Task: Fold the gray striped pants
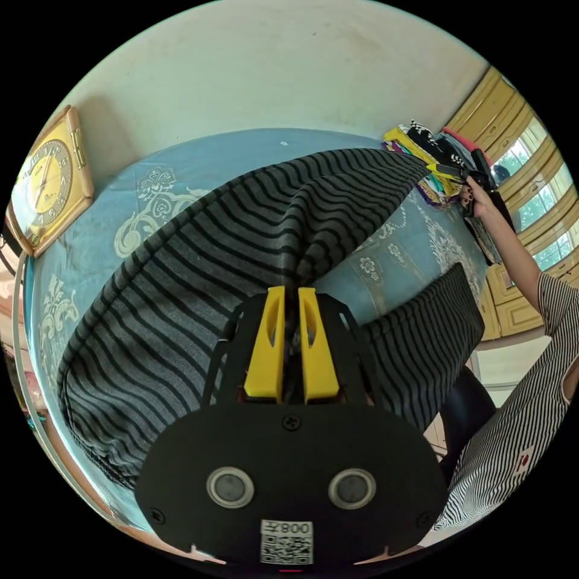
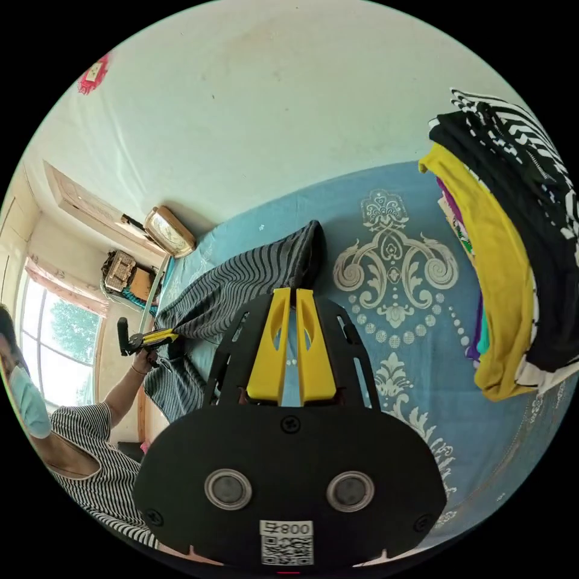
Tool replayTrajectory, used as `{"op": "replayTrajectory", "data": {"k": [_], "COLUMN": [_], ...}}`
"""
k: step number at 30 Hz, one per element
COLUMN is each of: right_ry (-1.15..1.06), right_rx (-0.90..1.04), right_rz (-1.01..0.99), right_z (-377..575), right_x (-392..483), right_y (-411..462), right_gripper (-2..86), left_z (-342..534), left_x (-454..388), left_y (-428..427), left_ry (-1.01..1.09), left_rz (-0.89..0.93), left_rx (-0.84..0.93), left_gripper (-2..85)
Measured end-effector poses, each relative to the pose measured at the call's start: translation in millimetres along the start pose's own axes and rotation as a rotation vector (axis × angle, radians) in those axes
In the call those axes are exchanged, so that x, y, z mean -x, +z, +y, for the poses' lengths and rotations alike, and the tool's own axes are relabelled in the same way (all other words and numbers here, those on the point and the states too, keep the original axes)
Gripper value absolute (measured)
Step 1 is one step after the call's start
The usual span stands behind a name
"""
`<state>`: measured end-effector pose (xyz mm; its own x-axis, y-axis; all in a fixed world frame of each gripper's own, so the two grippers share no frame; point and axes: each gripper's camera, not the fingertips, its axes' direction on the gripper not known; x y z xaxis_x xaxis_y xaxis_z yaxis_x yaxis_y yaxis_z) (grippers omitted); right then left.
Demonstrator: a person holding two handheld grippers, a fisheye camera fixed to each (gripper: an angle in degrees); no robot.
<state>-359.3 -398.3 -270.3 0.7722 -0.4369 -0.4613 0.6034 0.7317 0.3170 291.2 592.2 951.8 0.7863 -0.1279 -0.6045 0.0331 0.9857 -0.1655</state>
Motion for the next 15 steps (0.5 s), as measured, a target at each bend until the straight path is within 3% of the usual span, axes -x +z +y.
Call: {"op": "replayTrajectory", "data": {"k": [3, 6, 10, 15], "right_ry": [0.026, 0.181, 0.335, 0.309], "right_rx": [0.078, 0.188, 0.081, -0.041], "right_rz": [0.075, 0.082, -0.08, -0.003], "right_z": [2, 19, 44, 43], "right_x": [-14, -46, -68, -47], "right_y": [8, 44, 58, 43], "right_gripper": [1.3, 1.0, 0.6, 0.3], "left_z": [11, 23, 43, 71], "left_x": [-1, 3, 13, 49], "left_y": [44, 53, 30, -3], "left_ry": [0.011, -0.034, -0.025, -0.128], "left_rz": [0.047, 0.056, 0.099, 0.074], "left_rx": [0.123, 0.104, 0.05, -0.069], "left_gripper": [7.3, 8.8, 9.0, 8.2]}}
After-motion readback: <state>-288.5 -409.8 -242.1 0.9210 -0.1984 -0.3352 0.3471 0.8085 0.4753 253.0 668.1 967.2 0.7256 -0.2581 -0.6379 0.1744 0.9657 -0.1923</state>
